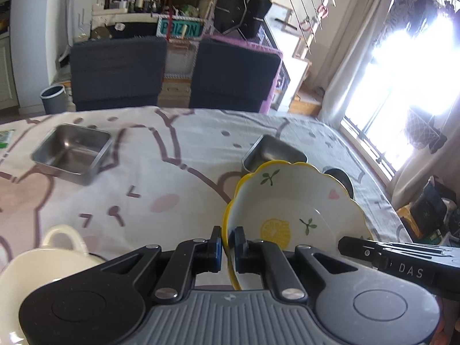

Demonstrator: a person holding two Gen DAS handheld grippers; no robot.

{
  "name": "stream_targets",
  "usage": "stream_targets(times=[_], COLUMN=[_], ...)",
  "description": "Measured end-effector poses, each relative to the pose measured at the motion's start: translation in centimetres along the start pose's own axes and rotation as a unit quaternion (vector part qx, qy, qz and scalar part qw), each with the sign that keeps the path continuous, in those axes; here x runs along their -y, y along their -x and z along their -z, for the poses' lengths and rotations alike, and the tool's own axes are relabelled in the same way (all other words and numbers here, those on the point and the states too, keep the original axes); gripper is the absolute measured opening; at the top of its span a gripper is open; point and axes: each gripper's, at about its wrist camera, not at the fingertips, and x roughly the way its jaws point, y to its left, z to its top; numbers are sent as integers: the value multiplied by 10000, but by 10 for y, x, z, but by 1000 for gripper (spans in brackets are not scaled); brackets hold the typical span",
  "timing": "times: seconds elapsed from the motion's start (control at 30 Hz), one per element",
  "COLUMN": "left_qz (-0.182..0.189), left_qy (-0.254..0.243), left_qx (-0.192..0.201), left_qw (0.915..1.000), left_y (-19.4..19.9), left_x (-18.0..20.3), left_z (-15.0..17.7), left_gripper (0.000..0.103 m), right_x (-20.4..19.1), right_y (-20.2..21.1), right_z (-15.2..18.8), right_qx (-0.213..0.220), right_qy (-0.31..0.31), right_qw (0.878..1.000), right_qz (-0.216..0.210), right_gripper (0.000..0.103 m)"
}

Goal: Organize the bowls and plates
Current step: 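Lift the yellow-rimmed bowl with both grippers and carry it toward the cream bowl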

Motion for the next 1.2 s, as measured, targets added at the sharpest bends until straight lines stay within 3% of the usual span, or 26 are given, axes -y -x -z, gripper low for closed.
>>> stream_targets(times=[0.4,1.2], left_qz=[-339,-1118], left_qy=[416,1134], left_qx=[224,256], left_qw=[9983,9869], left_y=[54,125], left_x=[-52,-171], left_z=[11,39], left_gripper=[8,8], right_x=[-67,-206], right_y=[21,-20], right_z=[13,36], right_qx=[205,-253], right_qy=[327,1213], right_qw=[9987,9861], right_qz=[-327,-1106], right_gripper=[11,11])
